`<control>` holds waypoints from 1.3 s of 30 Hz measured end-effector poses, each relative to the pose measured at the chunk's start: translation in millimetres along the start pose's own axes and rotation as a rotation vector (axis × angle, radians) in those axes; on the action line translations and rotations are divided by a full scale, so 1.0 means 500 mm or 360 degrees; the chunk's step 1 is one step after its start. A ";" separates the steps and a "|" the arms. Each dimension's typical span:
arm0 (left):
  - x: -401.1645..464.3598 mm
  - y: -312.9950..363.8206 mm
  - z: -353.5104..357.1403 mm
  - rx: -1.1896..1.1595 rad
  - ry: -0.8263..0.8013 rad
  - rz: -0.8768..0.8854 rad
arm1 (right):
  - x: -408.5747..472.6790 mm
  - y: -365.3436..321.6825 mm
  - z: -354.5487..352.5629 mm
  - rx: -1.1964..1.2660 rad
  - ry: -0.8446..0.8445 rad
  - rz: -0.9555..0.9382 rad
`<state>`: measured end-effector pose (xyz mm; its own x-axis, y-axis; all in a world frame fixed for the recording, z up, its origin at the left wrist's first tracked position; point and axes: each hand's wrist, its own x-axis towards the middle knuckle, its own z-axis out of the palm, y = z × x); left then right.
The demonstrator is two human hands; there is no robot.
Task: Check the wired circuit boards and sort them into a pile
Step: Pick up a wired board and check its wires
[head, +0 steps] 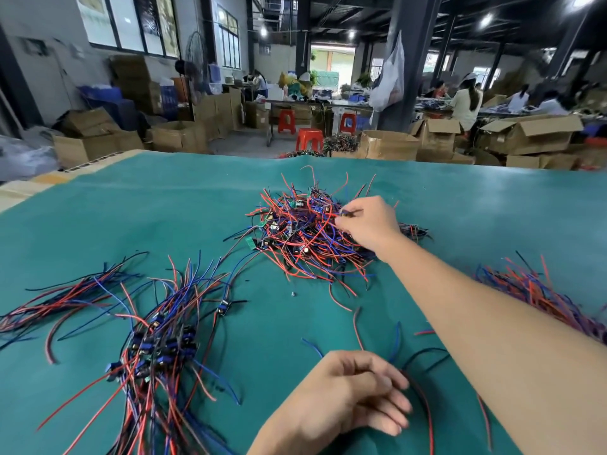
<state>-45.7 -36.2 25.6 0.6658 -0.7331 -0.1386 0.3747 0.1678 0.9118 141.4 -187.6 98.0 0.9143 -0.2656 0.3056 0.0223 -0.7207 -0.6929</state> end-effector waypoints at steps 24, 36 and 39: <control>0.001 0.002 -0.009 -0.0386 0.0338 0.0383 | -0.408 0.039 -0.083 0.1720 -0.0222 0.0442; 0.007 -0.011 -0.026 -0.0081 0.0739 0.0644 | -0.413 0.054 -0.063 0.1400 -0.0241 0.0286; 0.006 -0.013 -0.027 -0.0020 0.0707 0.0646 | -0.410 0.058 -0.063 0.1416 -0.0253 0.0380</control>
<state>-37.4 -30.8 13.9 0.9621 -0.2639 0.0694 0.0396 0.3866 0.9214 -58.4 -174.5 35.7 0.9777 -0.2056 0.0435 0.0681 0.1145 -0.9911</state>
